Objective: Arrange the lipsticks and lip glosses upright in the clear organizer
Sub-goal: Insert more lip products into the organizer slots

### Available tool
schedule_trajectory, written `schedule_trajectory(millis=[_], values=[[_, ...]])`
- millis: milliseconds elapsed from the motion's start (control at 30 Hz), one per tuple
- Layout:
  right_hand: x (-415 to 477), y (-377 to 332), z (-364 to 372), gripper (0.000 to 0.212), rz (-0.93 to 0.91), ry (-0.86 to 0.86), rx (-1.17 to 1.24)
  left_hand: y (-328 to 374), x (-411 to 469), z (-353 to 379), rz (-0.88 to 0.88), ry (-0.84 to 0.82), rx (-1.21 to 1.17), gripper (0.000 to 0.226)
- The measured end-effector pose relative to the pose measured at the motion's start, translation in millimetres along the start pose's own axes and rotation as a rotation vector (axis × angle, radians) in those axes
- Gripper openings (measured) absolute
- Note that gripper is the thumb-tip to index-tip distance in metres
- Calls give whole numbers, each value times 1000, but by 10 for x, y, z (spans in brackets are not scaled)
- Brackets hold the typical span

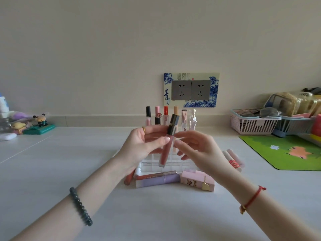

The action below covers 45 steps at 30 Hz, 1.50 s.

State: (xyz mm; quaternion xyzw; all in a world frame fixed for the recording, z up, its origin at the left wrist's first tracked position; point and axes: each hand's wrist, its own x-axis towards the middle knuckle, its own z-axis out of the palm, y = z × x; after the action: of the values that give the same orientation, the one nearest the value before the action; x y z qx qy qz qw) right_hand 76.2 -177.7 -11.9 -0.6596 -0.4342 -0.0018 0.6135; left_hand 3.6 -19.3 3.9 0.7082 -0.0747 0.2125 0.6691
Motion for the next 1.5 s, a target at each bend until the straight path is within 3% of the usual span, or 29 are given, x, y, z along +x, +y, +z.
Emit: schedule_trajectory(millis=[100,233,433,567,667,833,1067,1500], values=[[54,-11,27,11,-30,90,46,-47,36,89,58,13,57,28],[111,-28,3,9,-29,155,33,-97,73,146,127,60,129,24],[286,-122,-135,9,-82,178,-229,-167,95,19,180,123,259,24],[473,-84,-307,15,-84,265,-361,-267,44,-245,251,313,542,22],[560,24,-345,19,-67,296,-421,-377,17,-412,220,363,677,21],[595,219,-292,15,-28,324,-462,-570,-10,-568,64,300,764,18],[569,431,-218,15,32,299,-491,-674,-22,-632,-54,231,823,32],[557,523,-188,13,64,313,-513,-708,-39,-667,-85,199,863,38]])
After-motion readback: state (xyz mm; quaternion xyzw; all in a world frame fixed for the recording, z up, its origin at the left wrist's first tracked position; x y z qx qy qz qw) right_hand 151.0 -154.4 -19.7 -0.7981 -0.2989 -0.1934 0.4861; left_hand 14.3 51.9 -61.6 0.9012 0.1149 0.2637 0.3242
